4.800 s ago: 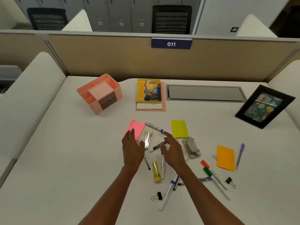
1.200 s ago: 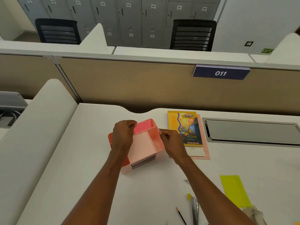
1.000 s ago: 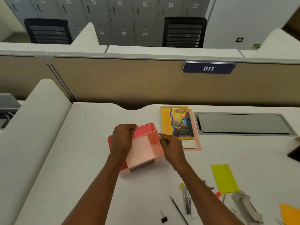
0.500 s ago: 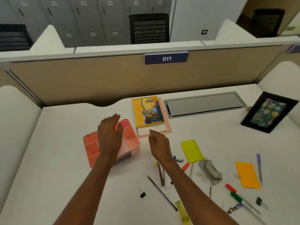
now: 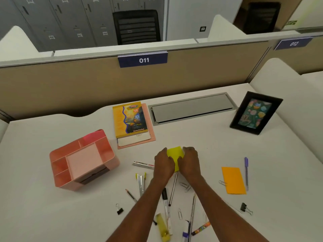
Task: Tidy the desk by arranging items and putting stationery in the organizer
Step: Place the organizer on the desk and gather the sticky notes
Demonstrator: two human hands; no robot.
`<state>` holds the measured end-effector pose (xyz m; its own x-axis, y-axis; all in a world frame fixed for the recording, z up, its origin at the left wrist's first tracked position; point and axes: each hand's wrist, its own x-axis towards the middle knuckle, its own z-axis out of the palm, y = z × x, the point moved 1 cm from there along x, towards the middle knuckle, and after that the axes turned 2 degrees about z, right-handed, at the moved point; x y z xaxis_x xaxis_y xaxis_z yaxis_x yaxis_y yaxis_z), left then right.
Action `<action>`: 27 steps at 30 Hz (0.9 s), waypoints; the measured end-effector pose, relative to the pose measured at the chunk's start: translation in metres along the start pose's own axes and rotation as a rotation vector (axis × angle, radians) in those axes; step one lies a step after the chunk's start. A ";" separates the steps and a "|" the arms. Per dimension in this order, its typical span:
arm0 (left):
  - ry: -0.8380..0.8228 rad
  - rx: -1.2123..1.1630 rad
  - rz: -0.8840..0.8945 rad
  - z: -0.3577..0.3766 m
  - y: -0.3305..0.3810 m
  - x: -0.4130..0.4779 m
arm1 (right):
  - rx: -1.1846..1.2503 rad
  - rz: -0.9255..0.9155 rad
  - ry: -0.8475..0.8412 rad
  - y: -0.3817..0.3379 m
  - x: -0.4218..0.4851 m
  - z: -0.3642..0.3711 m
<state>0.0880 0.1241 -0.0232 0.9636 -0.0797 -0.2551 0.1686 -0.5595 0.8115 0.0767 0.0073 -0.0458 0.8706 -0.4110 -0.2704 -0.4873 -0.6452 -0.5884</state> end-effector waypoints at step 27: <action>0.771 -0.064 0.339 -0.220 -0.004 -0.046 | 0.431 -0.767 -0.112 -0.196 -0.036 -0.012</action>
<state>0.0884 0.3121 0.1010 0.8320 0.3634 0.4193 -0.1665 -0.5572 0.8135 0.1405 0.1408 0.0882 0.9595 0.1153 0.2571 0.2817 -0.4092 -0.8679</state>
